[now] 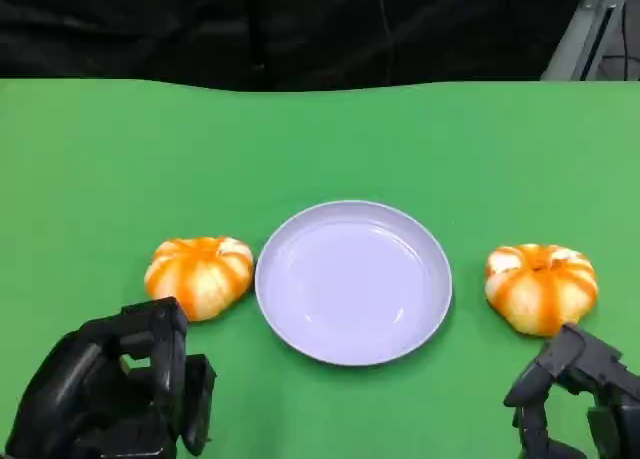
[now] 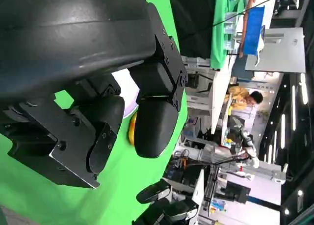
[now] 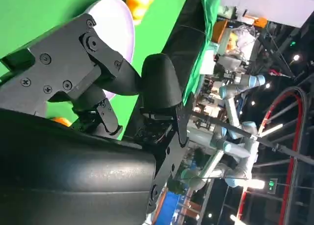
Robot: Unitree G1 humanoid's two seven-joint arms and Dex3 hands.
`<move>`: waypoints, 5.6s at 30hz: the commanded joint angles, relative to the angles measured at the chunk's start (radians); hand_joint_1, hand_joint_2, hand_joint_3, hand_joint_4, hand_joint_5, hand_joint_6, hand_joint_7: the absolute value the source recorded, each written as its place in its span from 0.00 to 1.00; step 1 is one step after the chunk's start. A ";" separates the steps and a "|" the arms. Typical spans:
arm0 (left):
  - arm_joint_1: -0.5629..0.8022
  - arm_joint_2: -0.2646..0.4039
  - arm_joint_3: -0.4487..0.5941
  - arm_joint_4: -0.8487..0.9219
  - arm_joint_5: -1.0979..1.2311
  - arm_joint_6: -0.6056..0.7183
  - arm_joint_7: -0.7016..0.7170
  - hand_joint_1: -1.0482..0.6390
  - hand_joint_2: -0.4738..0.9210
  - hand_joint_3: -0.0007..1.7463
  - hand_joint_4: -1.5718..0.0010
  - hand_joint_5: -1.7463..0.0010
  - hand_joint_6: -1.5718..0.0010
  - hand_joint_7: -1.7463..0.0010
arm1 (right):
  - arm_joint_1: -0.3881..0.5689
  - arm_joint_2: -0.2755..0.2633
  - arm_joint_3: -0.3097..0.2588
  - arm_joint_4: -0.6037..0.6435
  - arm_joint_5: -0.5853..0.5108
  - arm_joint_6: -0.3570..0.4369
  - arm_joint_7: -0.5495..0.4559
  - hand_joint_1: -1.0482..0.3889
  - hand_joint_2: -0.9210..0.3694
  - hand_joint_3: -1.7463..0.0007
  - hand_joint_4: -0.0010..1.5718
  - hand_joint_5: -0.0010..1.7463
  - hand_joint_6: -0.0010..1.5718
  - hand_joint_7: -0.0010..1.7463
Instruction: Grasp the bread from the table and place it into the plate.
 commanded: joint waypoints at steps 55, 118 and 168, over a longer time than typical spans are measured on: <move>-0.357 0.221 -0.209 0.266 1.372 -0.271 0.499 0.08 0.99 0.00 0.95 0.84 0.70 1.00 | 0.003 -0.005 -0.001 -0.022 0.001 0.039 0.001 0.64 0.32 0.31 0.53 1.00 0.48 0.86; -0.716 0.126 -0.508 1.070 1.216 -0.265 0.807 0.51 1.00 0.07 0.47 0.69 0.37 0.98 | -0.002 -0.007 -0.004 -0.012 -0.002 0.012 -0.002 0.64 0.33 0.29 0.54 1.00 0.48 0.86; -0.737 0.055 -0.465 0.723 1.181 -0.309 0.831 0.64 0.89 0.25 0.58 0.10 0.47 0.38 | -0.007 -0.007 -0.006 -0.006 0.000 0.007 0.001 0.64 0.35 0.26 0.54 1.00 0.48 0.87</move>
